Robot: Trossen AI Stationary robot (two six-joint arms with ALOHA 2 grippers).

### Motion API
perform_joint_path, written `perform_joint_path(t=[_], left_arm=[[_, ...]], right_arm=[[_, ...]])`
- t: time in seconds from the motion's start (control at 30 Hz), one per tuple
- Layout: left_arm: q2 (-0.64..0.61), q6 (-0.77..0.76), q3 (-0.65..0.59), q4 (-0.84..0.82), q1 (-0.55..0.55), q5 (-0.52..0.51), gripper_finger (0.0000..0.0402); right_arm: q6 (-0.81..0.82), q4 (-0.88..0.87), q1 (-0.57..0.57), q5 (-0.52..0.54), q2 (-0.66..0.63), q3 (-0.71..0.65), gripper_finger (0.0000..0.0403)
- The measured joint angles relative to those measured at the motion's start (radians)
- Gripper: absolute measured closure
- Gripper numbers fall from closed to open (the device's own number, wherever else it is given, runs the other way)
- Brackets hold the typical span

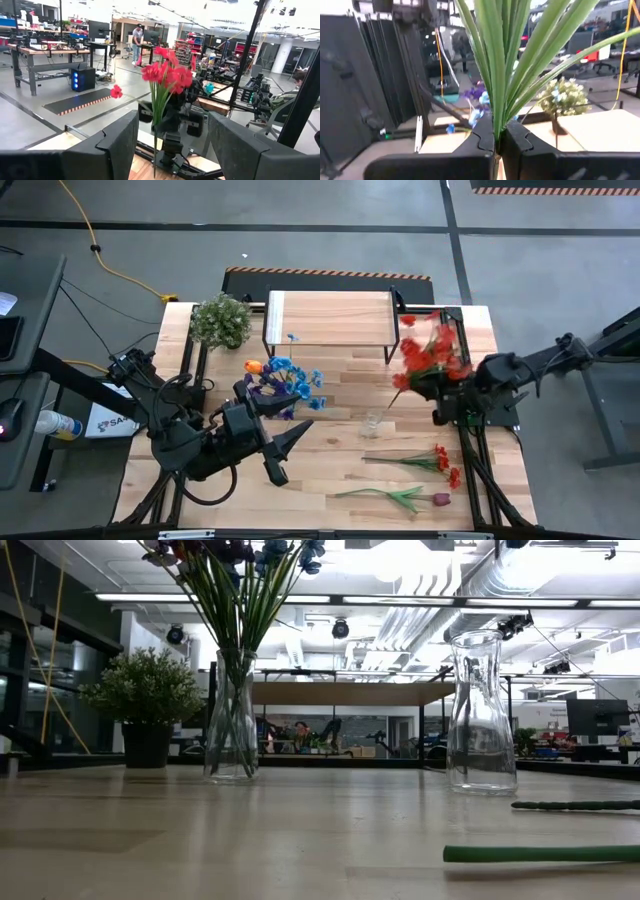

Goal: Pick and place flowers into a vace then onto a shelf
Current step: Put the top red flowers into the right transparent vase

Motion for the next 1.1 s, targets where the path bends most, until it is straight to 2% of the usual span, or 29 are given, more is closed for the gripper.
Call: perform_joint_path(t=[0.33, 0.53, 0.73, 1.1], left_arm=[[0.000, -0.002, 0.000, 0.000, 0.000, 0.000, 0.0131], [0.000, -0.003, 0.000, 0.000, 0.000, 0.000, 0.0131], [0.000, -0.003, 0.000, -0.001, 0.000, 0.000, 0.0131], [0.000, -0.002, 0.000, -0.010, 0.000, 0.001, 0.0131]], right_arm=[[-0.003, 0.032, 0.000, -0.006, 0.116, 0.000, 0.0403], [-0.008, 0.066, 0.000, 0.036, 0.170, 0.000, 0.0403], [-0.006, 0.072, 0.000, 0.056, 0.189, -0.001, 0.0403], [0.054, 0.258, 0.000, 0.078, 0.157, -0.144, 0.0403]])
